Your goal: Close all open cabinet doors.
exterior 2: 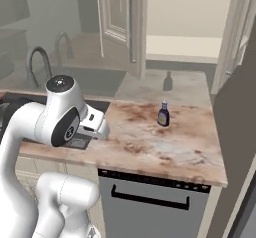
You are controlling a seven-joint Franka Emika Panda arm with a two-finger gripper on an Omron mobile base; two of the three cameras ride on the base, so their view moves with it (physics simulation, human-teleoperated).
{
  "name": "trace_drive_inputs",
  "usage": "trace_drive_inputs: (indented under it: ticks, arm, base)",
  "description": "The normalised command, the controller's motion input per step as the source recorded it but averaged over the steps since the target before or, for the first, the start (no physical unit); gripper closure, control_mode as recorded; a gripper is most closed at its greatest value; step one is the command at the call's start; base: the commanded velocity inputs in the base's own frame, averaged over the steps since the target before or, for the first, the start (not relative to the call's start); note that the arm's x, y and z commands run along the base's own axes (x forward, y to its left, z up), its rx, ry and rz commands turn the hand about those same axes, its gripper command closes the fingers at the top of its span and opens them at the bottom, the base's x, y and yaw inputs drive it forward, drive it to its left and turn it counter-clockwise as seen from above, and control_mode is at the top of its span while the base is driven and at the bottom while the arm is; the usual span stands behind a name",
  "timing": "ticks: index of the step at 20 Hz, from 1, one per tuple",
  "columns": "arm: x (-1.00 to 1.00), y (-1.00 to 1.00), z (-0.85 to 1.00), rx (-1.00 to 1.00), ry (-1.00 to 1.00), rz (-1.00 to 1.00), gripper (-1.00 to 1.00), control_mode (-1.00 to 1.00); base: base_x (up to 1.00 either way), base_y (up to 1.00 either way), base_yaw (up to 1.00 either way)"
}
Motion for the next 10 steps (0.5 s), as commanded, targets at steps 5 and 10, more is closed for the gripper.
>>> trace_drive_inputs:
  ticks: [5, 10]
  arm:
    - [0.0, 0.0, 0.0, 0.0, 0.0, 0.0, -1.0, 1.0]
    - [0.0, 0.0, 0.0, 0.0, 0.0, 0.0, -1.0, 1.0]
  base:
    - [0.0, -0.45, 0.0]
    - [0.0, -0.43, 0.0]
